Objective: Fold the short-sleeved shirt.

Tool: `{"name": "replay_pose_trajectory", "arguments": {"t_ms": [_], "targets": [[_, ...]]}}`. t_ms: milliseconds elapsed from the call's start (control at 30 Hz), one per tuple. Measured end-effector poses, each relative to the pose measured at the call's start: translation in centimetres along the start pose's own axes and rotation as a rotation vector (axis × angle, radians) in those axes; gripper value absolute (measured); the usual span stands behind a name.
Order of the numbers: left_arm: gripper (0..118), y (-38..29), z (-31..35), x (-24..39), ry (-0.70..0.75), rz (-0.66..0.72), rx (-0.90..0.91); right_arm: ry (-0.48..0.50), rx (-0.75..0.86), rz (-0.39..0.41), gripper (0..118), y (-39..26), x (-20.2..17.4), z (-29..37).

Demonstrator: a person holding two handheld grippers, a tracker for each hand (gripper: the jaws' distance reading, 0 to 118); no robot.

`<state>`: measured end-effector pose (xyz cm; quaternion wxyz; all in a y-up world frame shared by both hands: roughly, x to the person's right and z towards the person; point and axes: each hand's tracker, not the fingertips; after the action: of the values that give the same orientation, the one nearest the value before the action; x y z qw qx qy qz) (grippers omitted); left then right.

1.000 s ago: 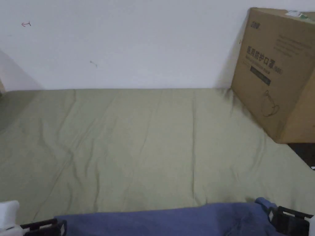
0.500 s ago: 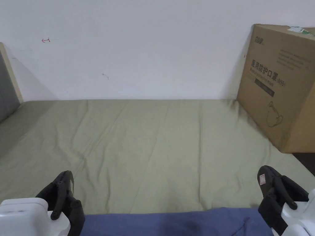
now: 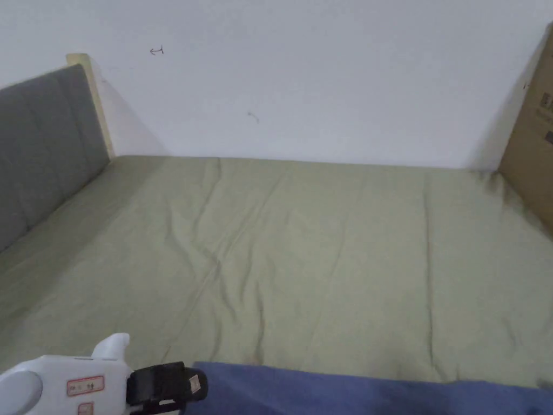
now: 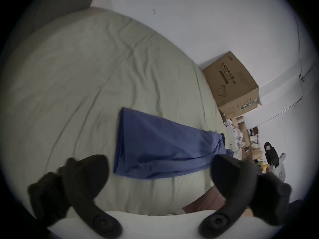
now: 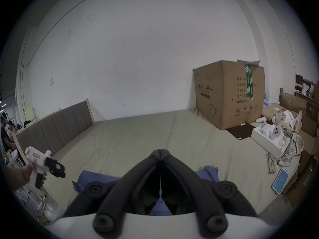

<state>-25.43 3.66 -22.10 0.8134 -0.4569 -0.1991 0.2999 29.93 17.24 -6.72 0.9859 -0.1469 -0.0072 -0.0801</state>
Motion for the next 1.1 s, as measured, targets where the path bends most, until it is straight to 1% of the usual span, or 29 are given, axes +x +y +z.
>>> {"name": "replay_pose_trajectory", "arguments": {"t_ms": [67, 200, 267, 300, 367, 467, 500, 533, 567, 600, 633, 667, 700, 733, 767, 800, 833, 867, 900, 933, 1000, 1067, 1100], "targets": [[117, 0.8, -1.7, -2.7, -0.017, 0.043, -0.052, 0.006, -0.033, 0.006, 0, 0.0, -0.4, -0.9], [117, 1.5, -5.5, -6.8, -0.058, 0.126, -0.061, 0.028, -0.083, 0.05, 0, 0.1, -1.7, -2.3], [118, 1.7, -7.0, -8.3, -0.174, 0.179, -0.049, 0.045, -0.103, 0.08, 0, -0.2, -1.9, -2.9], [118, 1.9, -7.1, -8.5, -0.215, 0.187, -0.032, 0.054, -0.113, 0.09, 0, -0.2, -2.1, -3.2], [118, 2.1, -8.4, -7.5, -0.278, 0.214, -0.071, 0.067, -0.132, 0.101, 0, -0.4, -2.8, -3.8], [118, 1.2, -10.2, -6.6, -0.287, 0.15, -0.062, 0.08, -0.164, 0.095, 0, -0.8, -3.3, -5.0], [118, 1.1, -10.5, -6.5, -0.357, 0.156, -0.075, 0.082, -0.175, 0.089, 0, -1.1, -3.6, -5.2], [118, 1.0, -10.9, -6.7, -0.432, 0.202, -0.101, 0.086, -0.186, 0.082, 0, -1.2, -3.7, -5.6], [110, 0.6, -11.0, -6.0, -0.481, 0.255, -0.101, 0.092, -0.194, 0.074, 0, -1.4, -3.8, -5.8], [84, 0.3, -11.1, -5.4, -0.513, 0.291, -0.109, 0.098, -0.203, 0.069, 0, -1.5, -3.8, -6.0], [20, -0.1, -12.0, -5.5, -0.464, 0.314, -0.127, 0.097, -0.211, 0.067, 0, -1.6, -4.3, -6.0], [6, -0.5, -12.8, -5.4, -0.338, 0.306, -0.147, 0.095, -0.218, 0.067, 0, -1.7, -4.3, -6.1], [6, -1.1, -14.0, -6.2, -0.096, 0.272, -0.159, 0.1, -0.228, 0.065, 0, -1.8, -4.4, -6.2], [6, -1.5, -14.2, -6.9, -0.246, 0.311, -0.129, 0.103, -0.236, 0.063, 0, -1.9, -4.4, -6.2], [6, -1.0, -13.4, -6.0, -0.294, 0.326, -0.078, 0.102, -0.241, 0.064, 0, -1.9, -4.6, -6.0], [6, -0.6, -13.3, -5.3, -0.207, 0.249, -0.111, 0.102, -0.243, 0.065, 0, -1.9, -4.6, -6.0], [6, -0.3, -12.9, -4.6, -0.16, 0.183, -0.109, 0.103, -0.245, 0.065, 0, -1.9, -4.6, -5.9], [6, 0.1, -12.1, -3.6, -0.079, 0.112, -0.091, 0.105, -0.248, 0.064, 0, -1.9, -4.5, -5.8], [6, 0.5, -10.9, -2.2, 0.014, 0.016, -0.078, 0.107, -0.249, 0.064, 0, -1.9, -4.3, -5.6], [6, 0.8, -9.8, -1.1, 0.073, -0.069, -0.073, 0.107, -0.248, 0.062, 0, -1.8, -4.1, -5.4], [6, 0.3, -7.0, 2.8, 0.242, -0.335, -0.047, 0.104, -0.242, 0.045, 0, -1.8, -3.7, -4.9], [6, -0.7, -5.2, 5.7, 0.502, -0.604, -0.013, 0.106, -0.24, 0.028, 0, -1.9, -3.2, -4.5], [6, -1.2, -4.6, 6.6, 0.627, -0.702, 0.001, 0.106, -0.237, 0.025, 0, -2.0, -3.0, -4.2]]}}
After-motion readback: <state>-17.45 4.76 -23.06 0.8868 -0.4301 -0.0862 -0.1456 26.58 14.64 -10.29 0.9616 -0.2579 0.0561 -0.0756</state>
